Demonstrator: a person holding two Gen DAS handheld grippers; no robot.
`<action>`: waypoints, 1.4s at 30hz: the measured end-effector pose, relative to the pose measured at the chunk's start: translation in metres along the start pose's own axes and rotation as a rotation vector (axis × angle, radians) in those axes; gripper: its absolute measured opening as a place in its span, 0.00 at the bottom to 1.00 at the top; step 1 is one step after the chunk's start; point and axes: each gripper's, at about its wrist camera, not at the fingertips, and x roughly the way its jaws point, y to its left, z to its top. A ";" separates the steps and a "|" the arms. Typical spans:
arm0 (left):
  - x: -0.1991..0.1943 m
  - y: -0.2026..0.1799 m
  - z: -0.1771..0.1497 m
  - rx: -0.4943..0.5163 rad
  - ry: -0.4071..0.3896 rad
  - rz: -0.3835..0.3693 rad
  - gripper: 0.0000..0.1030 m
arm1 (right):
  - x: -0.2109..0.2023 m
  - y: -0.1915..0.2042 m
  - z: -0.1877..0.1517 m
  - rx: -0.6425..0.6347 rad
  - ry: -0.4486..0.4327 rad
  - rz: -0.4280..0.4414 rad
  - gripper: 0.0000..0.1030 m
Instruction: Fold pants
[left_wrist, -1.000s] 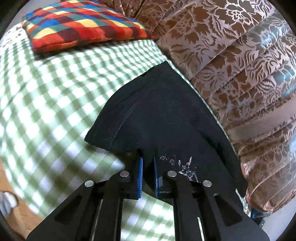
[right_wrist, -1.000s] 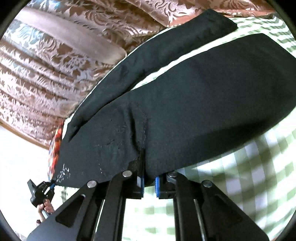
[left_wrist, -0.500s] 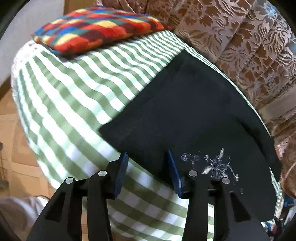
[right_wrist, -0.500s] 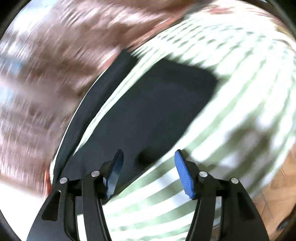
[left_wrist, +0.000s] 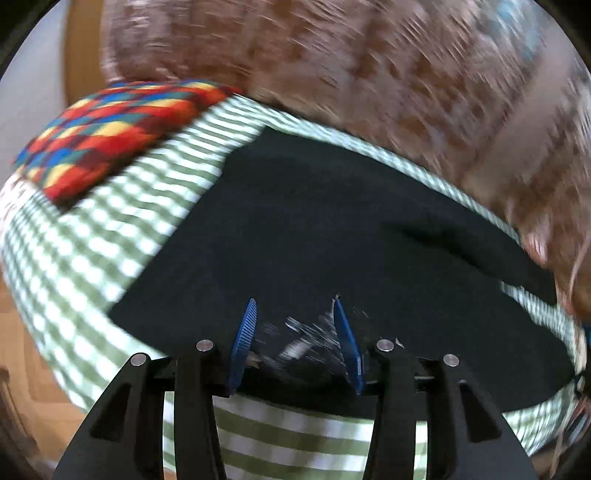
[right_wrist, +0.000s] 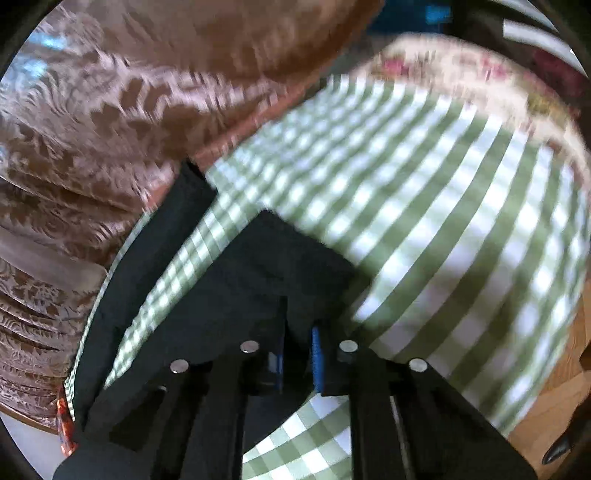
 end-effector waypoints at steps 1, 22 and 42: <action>0.007 -0.008 -0.005 0.046 0.032 0.000 0.41 | -0.006 -0.002 0.004 -0.001 -0.025 -0.014 0.07; 0.013 0.056 0.087 -0.236 -0.037 -0.215 0.42 | -0.019 0.102 -0.031 -0.279 -0.033 0.035 0.66; 0.213 0.080 0.254 -0.342 0.186 -0.034 0.49 | 0.087 0.216 -0.136 -0.484 0.362 0.243 0.74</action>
